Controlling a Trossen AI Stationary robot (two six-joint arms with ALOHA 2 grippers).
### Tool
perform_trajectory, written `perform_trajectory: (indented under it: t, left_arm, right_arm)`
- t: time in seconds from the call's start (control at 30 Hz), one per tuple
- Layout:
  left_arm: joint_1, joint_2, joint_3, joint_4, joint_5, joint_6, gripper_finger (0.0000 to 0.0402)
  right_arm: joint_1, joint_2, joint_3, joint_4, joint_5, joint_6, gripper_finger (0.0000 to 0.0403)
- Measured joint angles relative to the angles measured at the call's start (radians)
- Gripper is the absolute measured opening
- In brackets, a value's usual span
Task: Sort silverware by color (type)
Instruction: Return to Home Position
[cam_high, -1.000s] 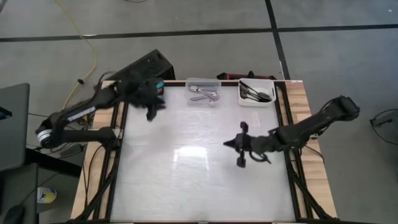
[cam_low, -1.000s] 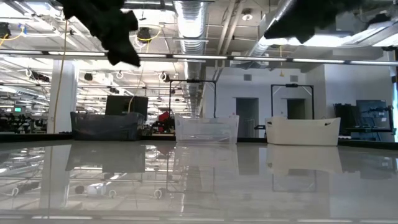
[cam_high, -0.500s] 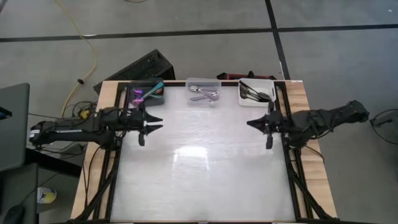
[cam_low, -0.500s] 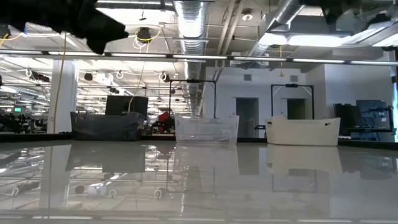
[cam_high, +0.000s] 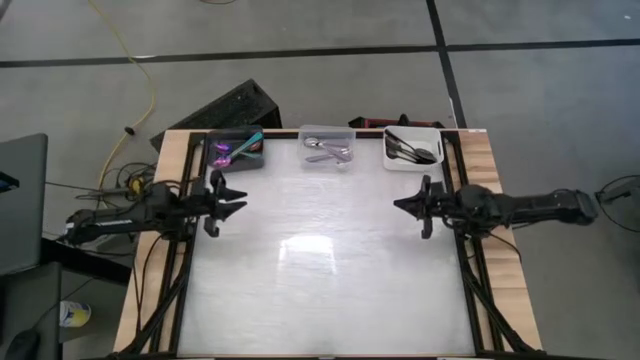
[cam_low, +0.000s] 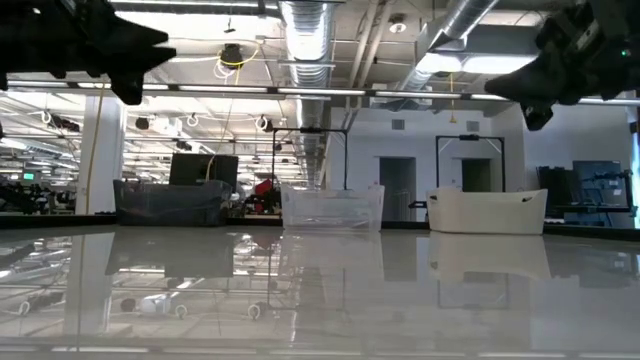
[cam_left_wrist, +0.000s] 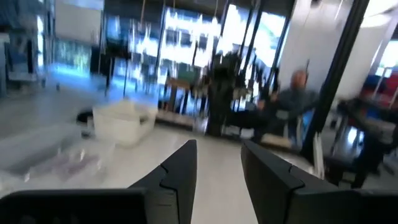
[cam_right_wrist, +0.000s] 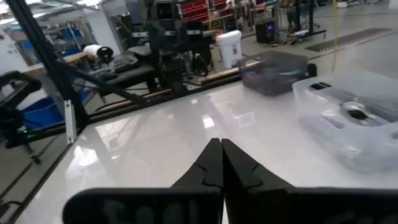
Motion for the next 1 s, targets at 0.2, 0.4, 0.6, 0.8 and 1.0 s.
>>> perform_trajectory:
  t: [0.2,0.4,0.6,0.8,1.0]
  left_arm:
    - [0.0,-0.138,-0.062,-0.015,-0.056,-0.003,0.0111]
    - [0.0,-0.131,-0.085,-0.018,-0.07,-0.01,0.0111]
    - [0.0,-0.133,-0.106,-0.001,-0.092,-0.023,0.0111]
    - [-0.001,-0.133,-0.107,-0.002,-0.066,-0.034,0.0111]
    - [-0.001,-0.133,-0.107,-0.058,-0.061,-0.034,0.0111]
  right_arm:
    - [-0.086,-0.125,-0.004,-0.114,-0.046,-0.024,0.0017]
    - [-0.103,-0.27,-0.016,-0.219,-0.046,-0.025,0.0018]
    - [-0.1,-0.339,-0.147,-0.062,-0.064,-0.029,0.0018]
    - [-0.096,-0.339,-0.148,-0.07,-0.15,-0.063,0.0018]
    - [-0.098,-0.323,-0.148,-0.08,-0.047,-0.113,0.0031]
